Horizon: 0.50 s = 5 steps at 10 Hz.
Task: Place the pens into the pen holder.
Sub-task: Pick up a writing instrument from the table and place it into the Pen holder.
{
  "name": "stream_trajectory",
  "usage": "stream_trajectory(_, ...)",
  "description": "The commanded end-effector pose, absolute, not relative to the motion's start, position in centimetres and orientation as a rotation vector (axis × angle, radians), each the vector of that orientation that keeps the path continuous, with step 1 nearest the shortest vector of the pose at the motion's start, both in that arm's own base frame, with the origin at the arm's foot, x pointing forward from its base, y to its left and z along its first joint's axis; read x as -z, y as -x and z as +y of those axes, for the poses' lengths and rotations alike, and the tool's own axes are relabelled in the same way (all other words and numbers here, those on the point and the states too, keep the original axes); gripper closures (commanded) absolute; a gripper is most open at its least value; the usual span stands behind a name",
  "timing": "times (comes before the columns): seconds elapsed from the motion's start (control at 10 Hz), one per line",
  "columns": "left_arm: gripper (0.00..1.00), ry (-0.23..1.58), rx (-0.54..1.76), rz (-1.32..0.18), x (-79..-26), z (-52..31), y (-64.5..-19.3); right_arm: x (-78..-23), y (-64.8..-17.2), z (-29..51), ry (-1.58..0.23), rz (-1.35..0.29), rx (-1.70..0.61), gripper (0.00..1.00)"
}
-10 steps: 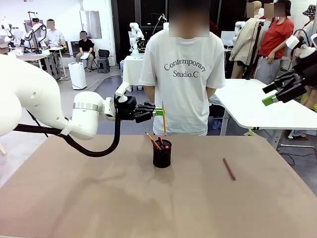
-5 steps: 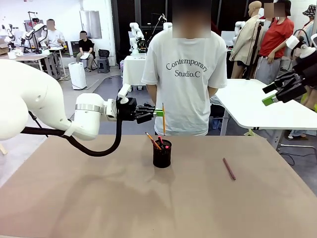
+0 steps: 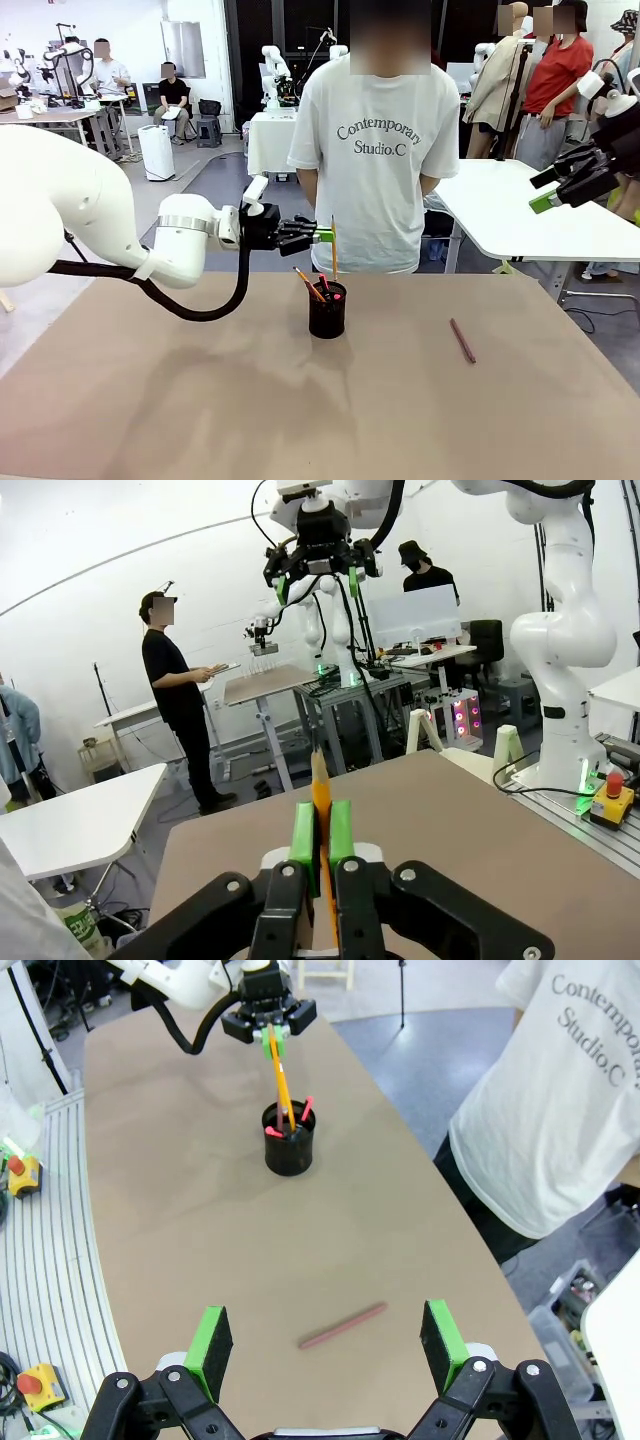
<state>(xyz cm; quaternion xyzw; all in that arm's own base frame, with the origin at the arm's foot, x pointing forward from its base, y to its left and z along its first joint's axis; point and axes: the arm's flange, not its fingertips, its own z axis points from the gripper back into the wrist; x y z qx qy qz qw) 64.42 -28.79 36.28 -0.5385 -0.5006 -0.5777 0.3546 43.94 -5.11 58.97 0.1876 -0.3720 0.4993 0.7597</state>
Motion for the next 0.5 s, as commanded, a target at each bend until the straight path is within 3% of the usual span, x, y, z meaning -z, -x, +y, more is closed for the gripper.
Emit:
stream_trajectory(0.0,1.0,1.398,1.504,-1.262,-35.5,-29.6,-65.4,-59.1,-44.0,-5.0,-0.416,-0.828,-1.091,0.0)
stream_trajectory(0.2,1.0,1.382,1.493,-1.24,-34.2,-29.8,-65.8,-59.1,-44.0,-5.0,-0.416,-0.828,-1.091,0.0)
stream_trajectory(0.3,0.87,1.38,1.492,-1.232,-33.9,-29.4,-66.2,-59.1,-44.0,-5.0,-0.416,-0.828,-1.091,0.0)
stream_trajectory(0.4,0.68,1.379,1.484,-1.237,-33.8,-29.3,-66.1,-59.1,-44.0,-5.0,-0.416,-0.828,-1.091,0.0)
